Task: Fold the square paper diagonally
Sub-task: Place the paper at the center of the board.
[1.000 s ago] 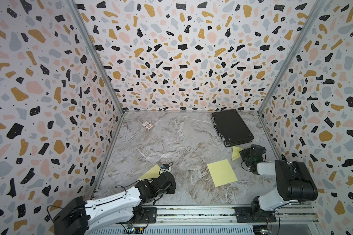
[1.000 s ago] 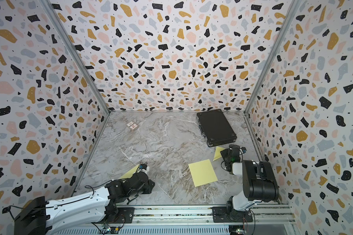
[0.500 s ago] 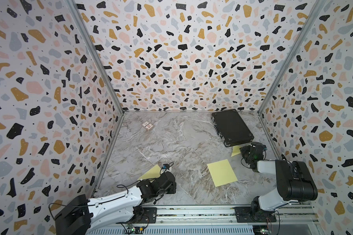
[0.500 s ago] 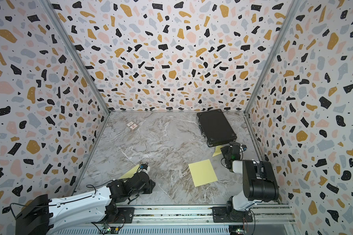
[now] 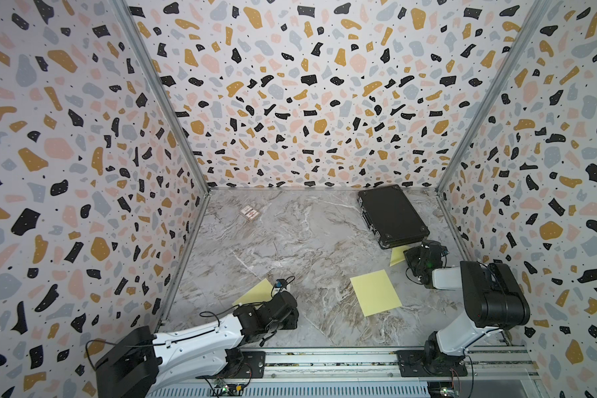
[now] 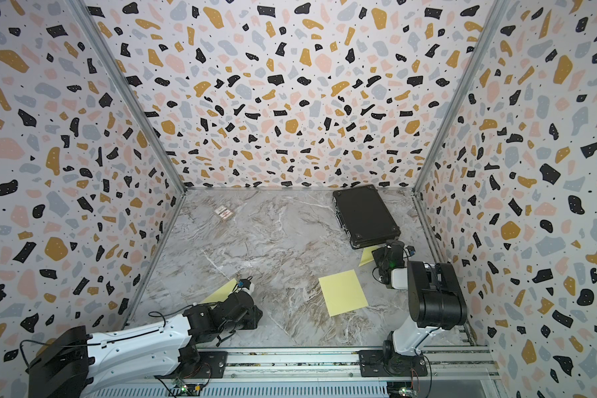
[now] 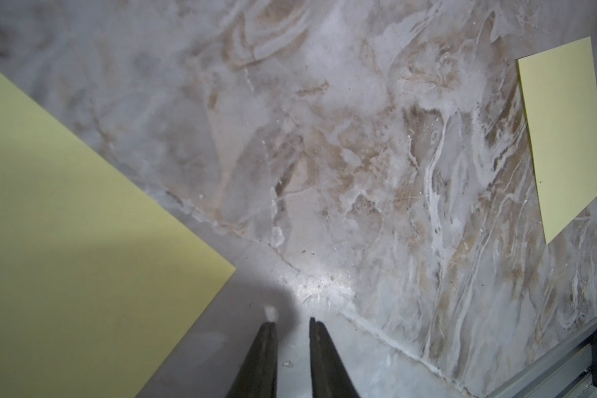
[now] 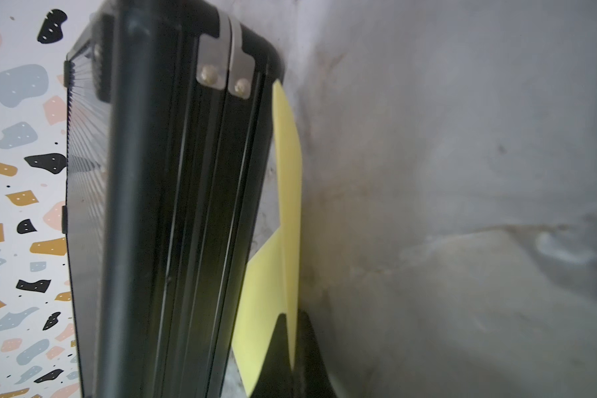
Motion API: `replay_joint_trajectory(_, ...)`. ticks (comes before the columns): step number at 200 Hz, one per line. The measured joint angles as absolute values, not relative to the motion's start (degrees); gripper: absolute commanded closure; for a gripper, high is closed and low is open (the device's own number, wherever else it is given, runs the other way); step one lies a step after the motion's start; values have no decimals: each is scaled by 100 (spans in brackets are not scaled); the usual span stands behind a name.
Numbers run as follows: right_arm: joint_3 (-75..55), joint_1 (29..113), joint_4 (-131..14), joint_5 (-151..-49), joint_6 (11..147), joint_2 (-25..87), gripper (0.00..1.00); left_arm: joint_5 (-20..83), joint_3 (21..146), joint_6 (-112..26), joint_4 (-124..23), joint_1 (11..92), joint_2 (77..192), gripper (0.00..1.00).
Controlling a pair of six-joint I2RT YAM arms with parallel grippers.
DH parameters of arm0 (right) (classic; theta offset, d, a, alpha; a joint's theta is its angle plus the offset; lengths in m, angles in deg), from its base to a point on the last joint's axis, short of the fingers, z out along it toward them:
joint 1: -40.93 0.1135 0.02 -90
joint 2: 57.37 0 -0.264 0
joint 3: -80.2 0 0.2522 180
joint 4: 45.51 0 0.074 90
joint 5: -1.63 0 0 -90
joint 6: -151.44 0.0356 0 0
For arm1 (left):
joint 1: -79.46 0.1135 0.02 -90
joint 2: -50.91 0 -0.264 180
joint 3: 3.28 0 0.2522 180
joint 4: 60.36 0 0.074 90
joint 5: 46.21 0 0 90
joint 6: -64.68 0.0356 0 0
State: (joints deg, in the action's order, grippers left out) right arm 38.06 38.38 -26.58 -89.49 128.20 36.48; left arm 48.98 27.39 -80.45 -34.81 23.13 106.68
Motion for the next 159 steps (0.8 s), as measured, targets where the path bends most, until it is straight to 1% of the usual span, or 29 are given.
replay_joint_trajectory(7, 3806, 3838, -2658, -8967, 12811, 3641, 89, 4898, 2739, -8045, -3483, 2313, 10676, 78)
replay_joint_trajectory(24, 3806, 3838, -2698, -9002, 12787, 3595, 73, 4896, 2739, -8045, -3485, 2313, 10696, 78)
replay_joint_trajectory(54, 3804, 3838, -3032, -9011, 12715, 3219, 56, 4896, 2739, -8043, -3490, 2313, 10709, 78)
replay_joint_trajectory(81, 3800, 3838, -3662, -8925, 12582, 2572, 40, 4898, 2739, -8043, -3483, 2313, 10711, 78)
replay_joint_trajectory(109, 3789, 3838, -4647, -8810, 12372, 1764, 38, 4904, 2739, -8039, -3433, 2313, 10652, 78)
replay_joint_trajectory(129, 3706, 3838, -5616, -8796, 12005, 1123, 42, 4926, 2739, -8032, -3383, 2313, 10541, 78)
replay_joint_trajectory(137, 3620, 3838, -5981, -8921, 11769, 918, 44, 4933, 2739, -8023, -3374, 2313, 10480, 77)
replay_joint_trajectory(159, 3223, 3971, -6907, -9402, 11069, 675, 46, 4961, 2739, -8017, -3378, 2313, 10311, 76)
